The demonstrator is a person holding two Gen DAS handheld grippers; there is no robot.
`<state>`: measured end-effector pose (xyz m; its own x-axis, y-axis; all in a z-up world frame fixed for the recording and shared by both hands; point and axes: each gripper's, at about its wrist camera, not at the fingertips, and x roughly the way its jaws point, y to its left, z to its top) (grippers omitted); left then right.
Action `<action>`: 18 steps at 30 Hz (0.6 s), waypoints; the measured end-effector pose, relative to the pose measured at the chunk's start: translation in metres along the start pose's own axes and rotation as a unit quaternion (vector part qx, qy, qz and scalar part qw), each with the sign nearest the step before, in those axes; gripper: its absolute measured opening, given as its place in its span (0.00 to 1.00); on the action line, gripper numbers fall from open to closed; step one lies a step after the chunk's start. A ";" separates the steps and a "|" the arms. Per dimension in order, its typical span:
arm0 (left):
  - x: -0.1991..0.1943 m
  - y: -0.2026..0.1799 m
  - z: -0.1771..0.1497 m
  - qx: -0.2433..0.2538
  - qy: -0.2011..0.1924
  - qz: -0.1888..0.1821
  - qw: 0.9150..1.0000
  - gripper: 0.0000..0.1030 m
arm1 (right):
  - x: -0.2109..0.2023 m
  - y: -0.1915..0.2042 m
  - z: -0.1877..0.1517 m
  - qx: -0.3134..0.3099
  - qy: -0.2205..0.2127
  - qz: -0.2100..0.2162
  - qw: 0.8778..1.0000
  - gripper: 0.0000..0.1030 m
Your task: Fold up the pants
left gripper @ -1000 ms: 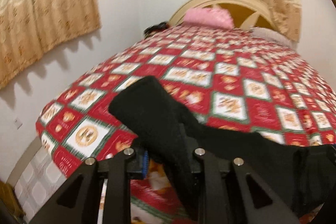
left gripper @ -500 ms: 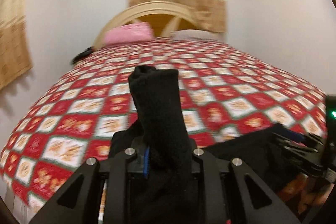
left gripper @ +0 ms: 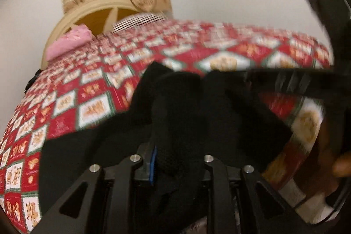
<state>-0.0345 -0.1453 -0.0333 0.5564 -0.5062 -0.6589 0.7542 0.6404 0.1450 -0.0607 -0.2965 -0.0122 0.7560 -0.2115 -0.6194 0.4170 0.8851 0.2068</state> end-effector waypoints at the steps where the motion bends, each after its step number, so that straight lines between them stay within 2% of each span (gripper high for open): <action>1: 0.000 0.001 -0.001 0.000 0.006 -0.005 1.000 0.26 | -0.001 0.000 0.000 0.002 -0.001 0.007 1.000 0.45; 3: -0.009 0.007 -0.002 -0.001 0.004 -0.017 1.000 0.40 | -0.006 -0.002 -0.001 0.015 -0.004 0.034 0.999 0.45; 4: -0.017 0.014 -0.002 -0.002 0.004 -0.021 1.000 0.56 | -0.007 -0.003 0.000 0.020 -0.005 0.044 0.999 0.45; 6: -0.038 0.031 -0.003 -0.016 -0.015 -0.015 1.000 0.72 | -0.012 -0.005 0.002 0.041 -0.005 0.088 0.995 0.45; 9: -0.068 0.061 -0.008 -0.053 -0.043 -0.014 0.998 0.83 | -0.013 -0.003 0.004 0.074 0.003 0.154 0.985 0.67; 10: -0.077 0.073 -0.011 -0.071 -0.051 -0.007 0.996 0.88 | -0.013 -0.001 0.003 0.083 0.003 0.166 0.983 0.68; 12: -0.090 0.095 -0.018 -0.105 -0.065 0.020 0.992 0.90 | -0.008 0.004 0.002 0.102 0.011 0.190 0.976 0.68; 15: -0.096 0.116 -0.029 -0.134 -0.066 0.046 0.988 0.90 | 0.001 0.013 0.000 0.118 0.025 0.196 0.973 0.68; 17: -0.097 0.127 -0.034 -0.147 -0.059 0.068 0.985 0.90 | 0.003 0.018 -0.002 0.127 0.026 0.186 0.974 0.68; 18: -0.096 0.130 -0.036 -0.151 -0.058 0.073 0.984 0.90 | 0.004 0.019 -0.003 0.126 0.032 0.168 0.977 0.68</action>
<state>-0.0028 0.0076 0.0223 0.7002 -0.4485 -0.5555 0.5354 0.8446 -0.0069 -0.0509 -0.2790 -0.0132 0.8414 0.1076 -0.5296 0.2676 0.7684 0.5813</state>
